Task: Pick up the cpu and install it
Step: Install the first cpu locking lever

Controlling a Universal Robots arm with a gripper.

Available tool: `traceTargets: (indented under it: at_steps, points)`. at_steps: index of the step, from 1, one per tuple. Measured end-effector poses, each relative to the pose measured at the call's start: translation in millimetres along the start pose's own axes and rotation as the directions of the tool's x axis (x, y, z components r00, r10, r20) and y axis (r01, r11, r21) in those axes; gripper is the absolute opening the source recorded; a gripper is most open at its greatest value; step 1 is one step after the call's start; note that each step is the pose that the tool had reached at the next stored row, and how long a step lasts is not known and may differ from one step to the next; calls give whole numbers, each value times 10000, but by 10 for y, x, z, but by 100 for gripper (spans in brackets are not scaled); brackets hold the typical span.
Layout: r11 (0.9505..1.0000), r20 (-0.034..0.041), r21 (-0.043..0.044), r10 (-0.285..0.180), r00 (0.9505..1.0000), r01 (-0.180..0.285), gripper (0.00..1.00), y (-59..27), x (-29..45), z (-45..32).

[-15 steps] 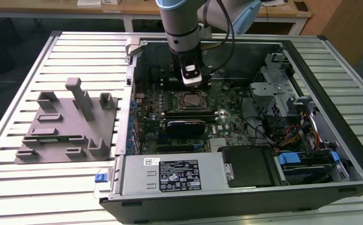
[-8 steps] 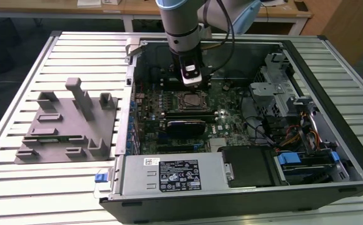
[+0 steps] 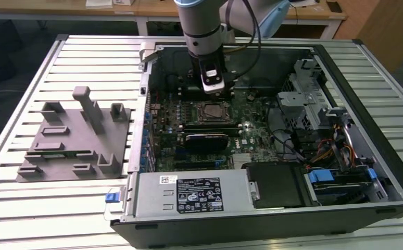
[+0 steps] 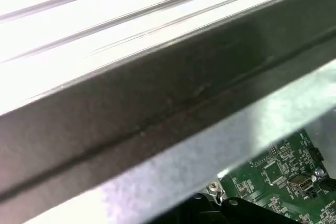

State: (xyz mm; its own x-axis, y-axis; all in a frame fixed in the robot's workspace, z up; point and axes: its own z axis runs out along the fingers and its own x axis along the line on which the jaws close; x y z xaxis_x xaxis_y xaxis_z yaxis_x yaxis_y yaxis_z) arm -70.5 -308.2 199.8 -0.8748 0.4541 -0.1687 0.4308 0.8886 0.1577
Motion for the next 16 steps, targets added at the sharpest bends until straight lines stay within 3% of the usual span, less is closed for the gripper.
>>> traceTargets:
  at_steps: [8,16]
  points:
    - [10000,1,1,-4,10000,4,11,38,20,4]
    - [9998,92,192,-60,9999,58,11,35,28,36]
